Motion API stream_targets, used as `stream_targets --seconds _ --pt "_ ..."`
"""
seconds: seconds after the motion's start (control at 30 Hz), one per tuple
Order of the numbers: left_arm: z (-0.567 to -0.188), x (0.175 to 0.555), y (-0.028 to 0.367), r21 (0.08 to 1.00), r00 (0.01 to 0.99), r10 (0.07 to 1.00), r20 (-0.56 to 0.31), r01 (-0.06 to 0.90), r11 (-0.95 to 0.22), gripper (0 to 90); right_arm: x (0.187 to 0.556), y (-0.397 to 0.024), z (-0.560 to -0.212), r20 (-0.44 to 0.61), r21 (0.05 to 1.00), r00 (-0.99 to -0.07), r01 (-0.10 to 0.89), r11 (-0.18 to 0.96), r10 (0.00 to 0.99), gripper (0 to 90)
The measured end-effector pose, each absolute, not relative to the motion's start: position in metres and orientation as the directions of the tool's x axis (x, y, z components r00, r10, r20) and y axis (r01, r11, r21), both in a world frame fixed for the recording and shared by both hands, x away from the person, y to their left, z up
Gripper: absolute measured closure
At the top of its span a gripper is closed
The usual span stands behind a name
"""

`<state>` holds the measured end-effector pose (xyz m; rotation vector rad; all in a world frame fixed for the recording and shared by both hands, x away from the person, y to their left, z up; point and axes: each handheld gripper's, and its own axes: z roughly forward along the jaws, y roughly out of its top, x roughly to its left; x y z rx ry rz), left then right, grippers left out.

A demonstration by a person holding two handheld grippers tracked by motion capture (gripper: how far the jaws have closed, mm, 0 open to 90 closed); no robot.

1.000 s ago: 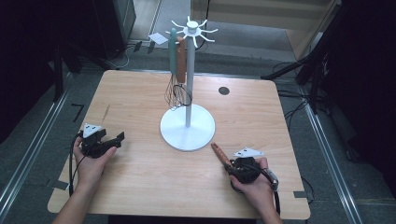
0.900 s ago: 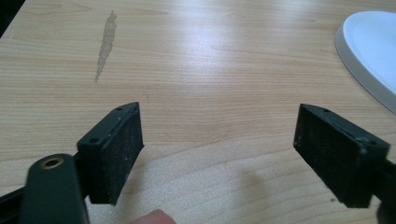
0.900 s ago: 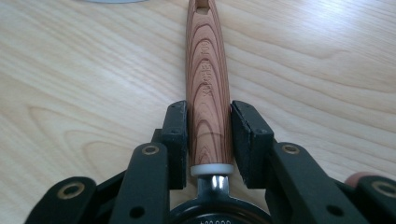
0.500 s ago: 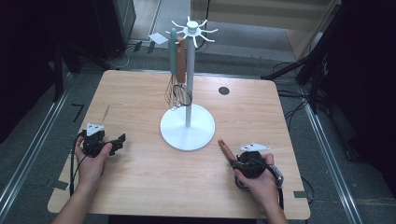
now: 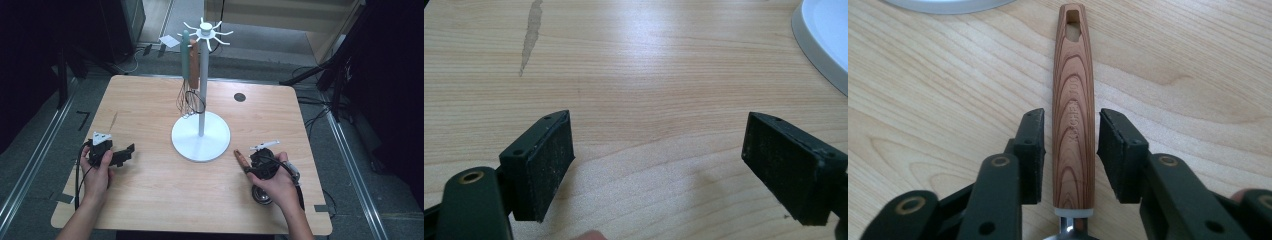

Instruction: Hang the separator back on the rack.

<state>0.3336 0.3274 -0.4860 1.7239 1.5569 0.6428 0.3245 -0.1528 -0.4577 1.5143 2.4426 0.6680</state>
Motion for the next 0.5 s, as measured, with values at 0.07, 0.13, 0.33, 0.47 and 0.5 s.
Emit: stream_targets --seconds 0.07,0.13,0.33,0.47,0.5 --pt "-0.4860 0.3336 0.3275 0.777 0.150 0.984 -0.099 0.629 -0.017 14.0 0.3272 -0.1511 -0.4574 0.058 0.442 -0.457 0.809 0.388 0.887 67.5" --pt "-0.4861 0.3337 0.3275 0.777 0.150 0.984 -0.099 0.629 -0.017 14.0 0.3295 -0.1500 -0.4578 0.054 0.424 -0.450 0.819 0.387 0.891 68.1" --pt "-0.4861 0.3337 0.3273 0.774 0.152 0.984 -0.098 0.632 -0.021 14.0 0.3319 -0.1477 -0.4600 0.060 0.377 -0.440 0.841 0.387 0.896 68.1" --pt "-0.4861 0.3338 0.3273 0.774 0.153 0.983 -0.097 0.632 -0.022 14.0 0.3328 -0.1478 -0.4622 0.059 0.354 -0.426 0.855 0.380 0.903 66.3" --pt "-0.4861 0.3338 0.3274 0.774 0.153 0.983 -0.097 0.632 -0.022 14.0 0.3331 -0.1480 -0.4626 0.059 0.350 -0.426 0.856 0.381 0.903 65.8"
